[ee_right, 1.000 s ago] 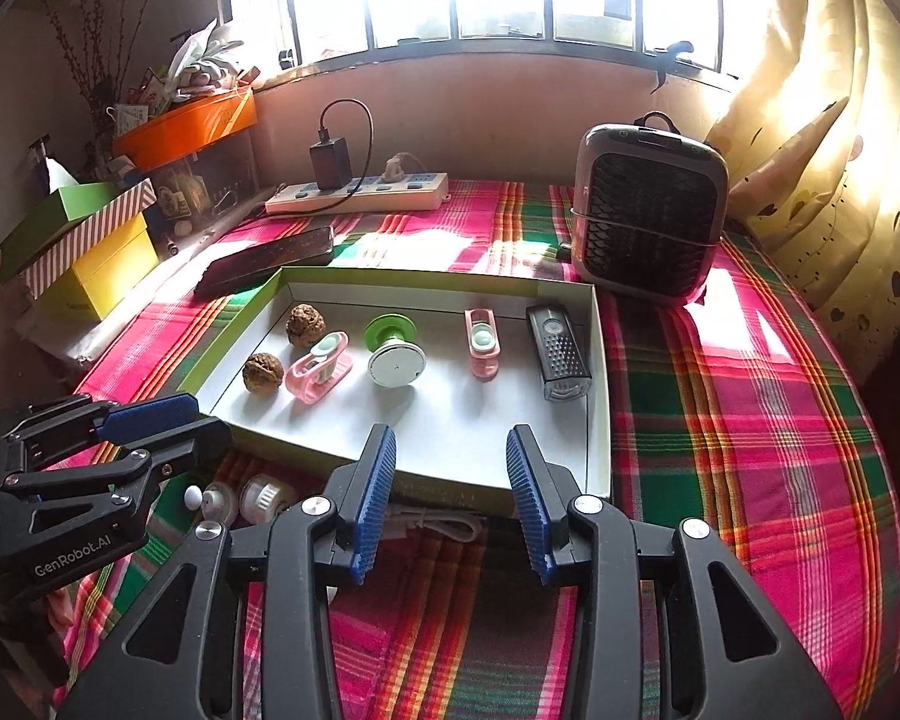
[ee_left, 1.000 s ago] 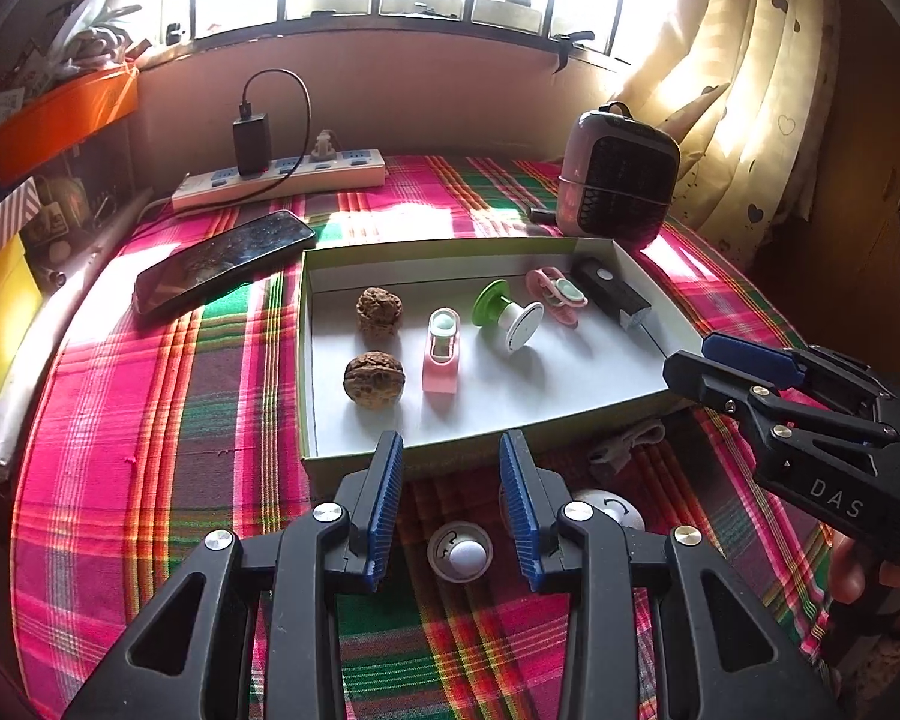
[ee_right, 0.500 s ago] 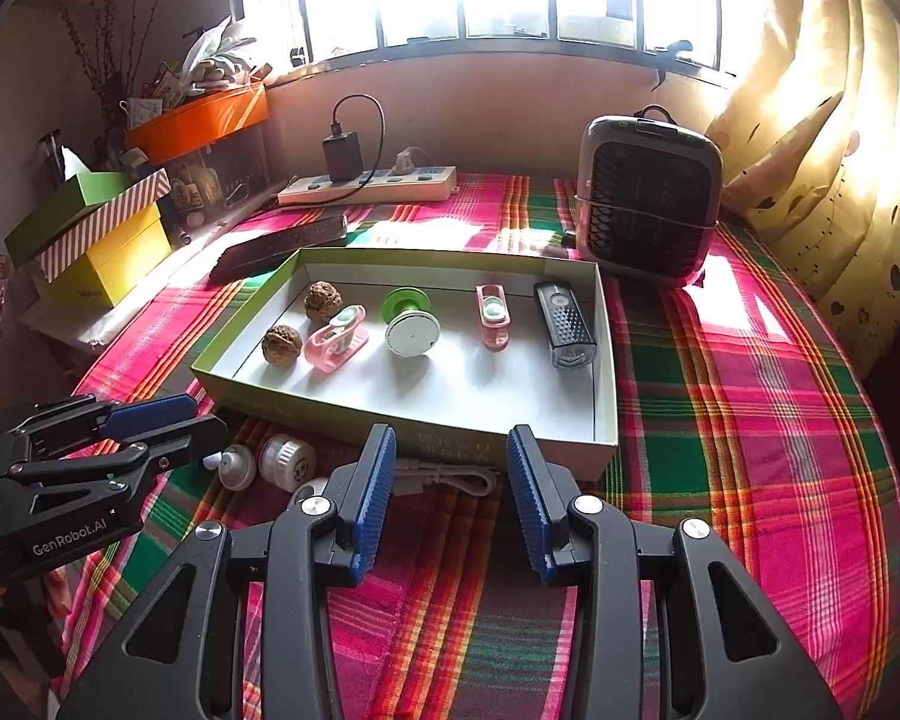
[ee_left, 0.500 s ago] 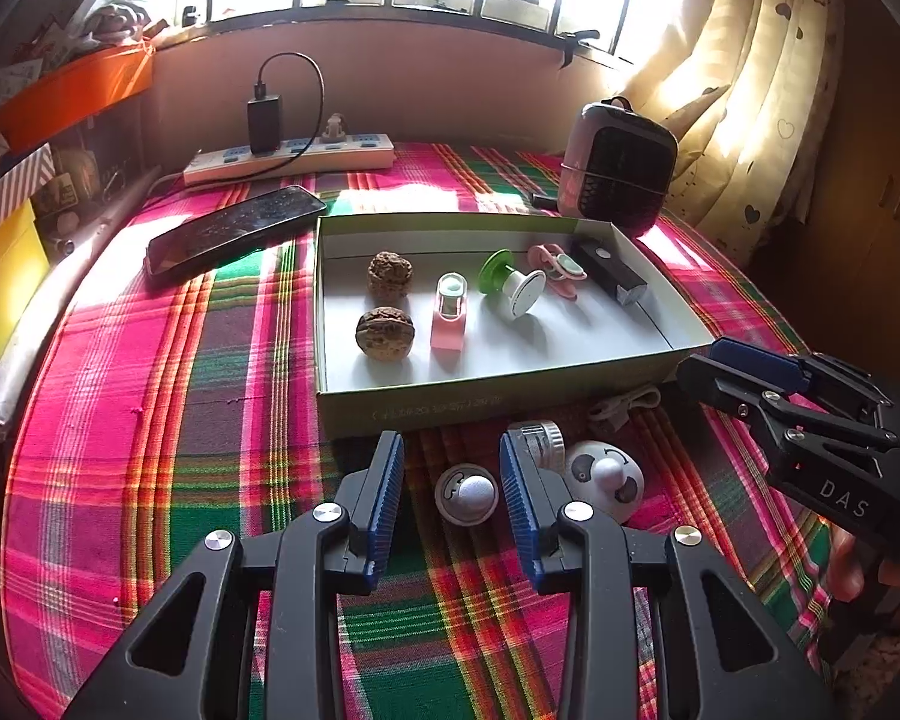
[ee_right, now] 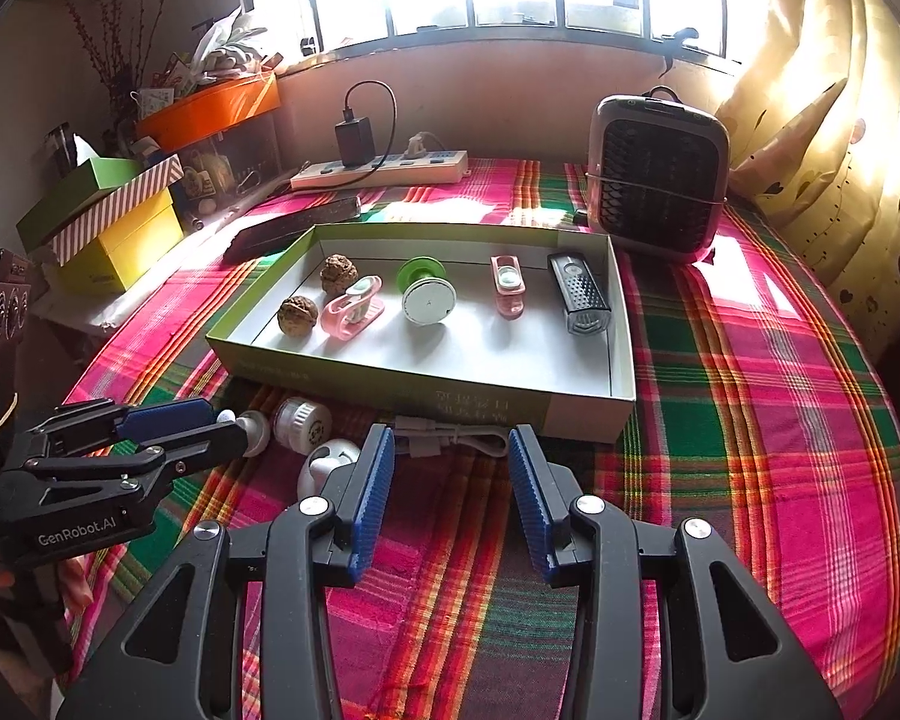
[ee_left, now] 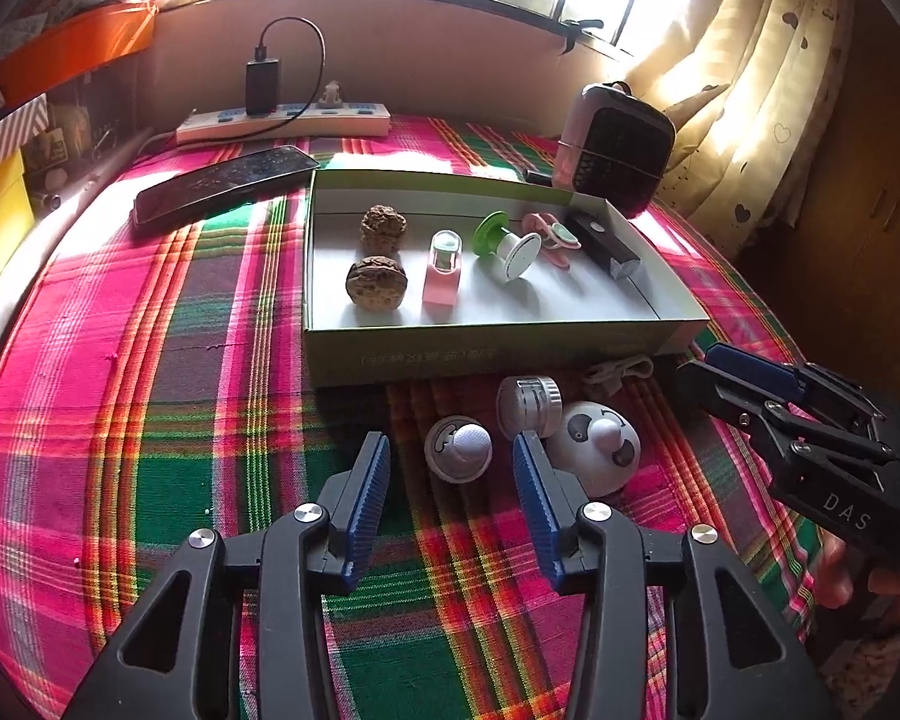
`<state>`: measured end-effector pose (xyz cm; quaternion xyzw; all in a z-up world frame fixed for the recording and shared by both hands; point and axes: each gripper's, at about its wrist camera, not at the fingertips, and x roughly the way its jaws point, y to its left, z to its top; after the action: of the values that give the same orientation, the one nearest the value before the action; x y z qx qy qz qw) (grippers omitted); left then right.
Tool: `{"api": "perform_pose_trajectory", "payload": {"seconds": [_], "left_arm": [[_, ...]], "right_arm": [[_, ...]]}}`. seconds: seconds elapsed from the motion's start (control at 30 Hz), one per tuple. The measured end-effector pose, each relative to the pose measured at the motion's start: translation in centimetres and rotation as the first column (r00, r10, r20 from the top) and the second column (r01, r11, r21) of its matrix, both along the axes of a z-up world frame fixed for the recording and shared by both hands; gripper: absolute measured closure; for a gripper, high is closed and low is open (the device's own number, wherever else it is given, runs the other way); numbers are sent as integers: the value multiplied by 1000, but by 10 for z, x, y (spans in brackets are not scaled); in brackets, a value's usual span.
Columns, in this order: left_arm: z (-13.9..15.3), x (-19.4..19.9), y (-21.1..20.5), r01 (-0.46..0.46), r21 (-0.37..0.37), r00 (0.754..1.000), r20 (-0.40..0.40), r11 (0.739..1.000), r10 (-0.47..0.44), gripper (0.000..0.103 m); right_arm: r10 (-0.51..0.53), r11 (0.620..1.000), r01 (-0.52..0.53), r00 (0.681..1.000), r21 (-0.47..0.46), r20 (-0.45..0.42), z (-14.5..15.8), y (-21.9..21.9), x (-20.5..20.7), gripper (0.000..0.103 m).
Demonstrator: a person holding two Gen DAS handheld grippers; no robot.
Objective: Organize objects
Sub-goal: 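Move the right gripper to the white dome toy while the left gripper approaches the white knob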
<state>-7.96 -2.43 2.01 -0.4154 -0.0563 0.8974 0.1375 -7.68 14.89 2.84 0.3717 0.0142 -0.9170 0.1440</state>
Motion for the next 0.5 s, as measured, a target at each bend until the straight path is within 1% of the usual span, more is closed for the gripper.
{"api": "perform_pose_trajectory", "payload": {"seconds": [0.2,0.33,0.5], "left_arm": [[-5,-5,2,1,-16,1000,15,1000,-1,62],[-8,-10,5,4,-35,1000,26,999,-3,62],[-9,-12,7,6,-50,1000,20,999,-5,62]], "right_arm": [[18,1000,-18,1000,2,16,-5,-2,3,61],[31,999,-31,999,4,21,-7,-5,5,57],[44,999,-44,999,2,31,-9,-8,6,57]]}}
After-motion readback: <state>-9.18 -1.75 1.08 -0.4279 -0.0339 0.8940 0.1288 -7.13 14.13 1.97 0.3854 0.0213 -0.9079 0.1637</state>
